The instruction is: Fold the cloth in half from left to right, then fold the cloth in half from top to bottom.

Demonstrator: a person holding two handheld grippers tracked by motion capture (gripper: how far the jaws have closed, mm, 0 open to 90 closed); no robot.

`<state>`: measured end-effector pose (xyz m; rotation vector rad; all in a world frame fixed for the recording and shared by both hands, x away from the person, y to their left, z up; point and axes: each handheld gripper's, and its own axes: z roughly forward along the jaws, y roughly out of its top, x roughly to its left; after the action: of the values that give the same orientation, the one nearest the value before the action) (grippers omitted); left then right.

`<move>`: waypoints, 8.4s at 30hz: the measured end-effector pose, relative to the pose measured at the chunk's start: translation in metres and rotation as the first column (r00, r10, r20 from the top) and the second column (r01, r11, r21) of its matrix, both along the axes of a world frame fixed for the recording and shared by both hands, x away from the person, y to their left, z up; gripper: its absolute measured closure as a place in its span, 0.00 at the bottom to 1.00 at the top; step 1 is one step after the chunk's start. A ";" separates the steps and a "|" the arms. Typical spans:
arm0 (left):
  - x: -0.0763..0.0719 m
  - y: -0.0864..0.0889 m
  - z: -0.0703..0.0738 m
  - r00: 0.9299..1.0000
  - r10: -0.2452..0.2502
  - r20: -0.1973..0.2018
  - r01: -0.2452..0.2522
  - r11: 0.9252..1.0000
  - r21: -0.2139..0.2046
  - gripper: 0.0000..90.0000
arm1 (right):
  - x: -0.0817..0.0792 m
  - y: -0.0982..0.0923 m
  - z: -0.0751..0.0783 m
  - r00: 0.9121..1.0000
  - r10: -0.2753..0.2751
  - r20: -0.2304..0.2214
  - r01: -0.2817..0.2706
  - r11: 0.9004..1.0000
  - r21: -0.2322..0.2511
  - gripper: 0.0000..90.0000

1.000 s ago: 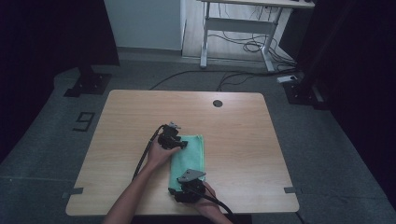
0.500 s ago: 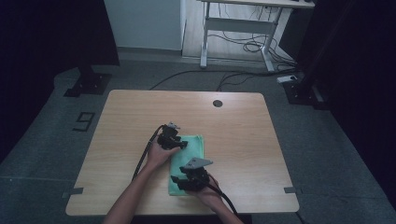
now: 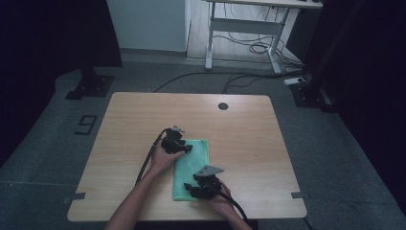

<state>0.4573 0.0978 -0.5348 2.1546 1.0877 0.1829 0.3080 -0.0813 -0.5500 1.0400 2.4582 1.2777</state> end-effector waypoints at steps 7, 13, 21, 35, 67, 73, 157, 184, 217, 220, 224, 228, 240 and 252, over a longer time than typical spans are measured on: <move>-0.003 0.011 0.008 1.000 0.013 0.012 -0.013 1.000 -0.024 0.56 | 0.031 -0.020 0.010 0.998 -0.063 0.028 0.063 0.998 0.024 0.56; -0.002 0.021 0.008 1.000 0.024 -0.008 -0.025 0.999 -0.033 0.57 | 0.075 -0.025 0.014 0.992 -0.113 0.052 0.114 0.993 -0.013 0.58; 0.002 0.023 0.001 0.999 0.012 -0.045 -0.014 0.999 -0.042 0.56 | 0.124 -0.017 0.009 0.988 -0.145 0.056 0.147 0.988 -0.037 0.57; -0.001 0.020 0.001 0.999 0.023 -0.028 -0.024 0.999 -0.027 0.56 | 0.144 -0.035 0.000 0.979 -0.202 0.023 0.203 0.978 -0.054 0.56; 0.012 0.042 -0.001 0.993 0.114 0.003 -0.113 0.991 -0.072 0.56 | 0.164 -0.049 0.005 0.969 -0.249 -0.006 0.249 0.968 0.027 0.54; 0.012 0.042 0.000 0.993 0.115 0.007 -0.114 0.991 -0.076 0.55 | 0.164 -0.048 0.004 0.968 -0.251 -0.011 0.251 0.968 0.028 0.54; -0.089 0.038 0.043 0.950 -0.101 0.295 0.126 0.990 -0.066 0.96 | 0.060 -0.064 0.052 0.974 -0.046 0.220 0.021 0.993 0.117 0.95; -0.155 0.044 0.009 0.974 -0.177 0.144 0.187 0.981 -0.053 0.94 | -0.001 -0.069 0.004 0.994 0.065 0.092 -0.077 0.988 0.134 0.94; -0.110 0.007 -0.002 0.984 -0.165 0.067 0.163 0.986 0.030 0.49 | 0.000 -0.020 0.001 0.997 0.012 0.070 -0.005 0.995 -0.101 0.35; -0.102 0.004 -0.002 0.984 -0.162 0.069 0.160 0.987 0.031 0.49 | 0.006 -0.019 0.000 0.998 0.010 0.070 -0.003 0.994 -0.105 0.34; -0.081 -0.001 -0.003 0.988 -0.140 0.070 0.140 0.990 0.017 0.49 | 0.024 -0.020 0.002 0.998 -0.010 0.057 0.016 0.993 -0.114 0.34; -0.062 -0.003 -0.003 0.990 -0.129 0.063 0.130 0.992 0.000 0.49 | 0.044 -0.023 0.002 0.999 -0.028 0.047 0.033 0.994 -0.108 0.34; -0.021 -0.009 -0.003 0.990 -0.129 0.063 0.130 0.991 -0.009 0.50 | 0.083 -0.036 -0.001 0.998 -0.048 0.052 0.051 0.997 -0.057 0.37; -0.047 0.004 0.014 0.982 -0.145 0.120 0.149 0.988 -0.032 0.48 | 0.083 -0.039 0.003 0.995 -0.067 0.072 0.070 0.997 -0.037 0.35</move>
<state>0.4107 0.1022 -0.5204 2.1489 0.8549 0.2151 0.3914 -0.1199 -0.5472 1.0417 2.3648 1.2181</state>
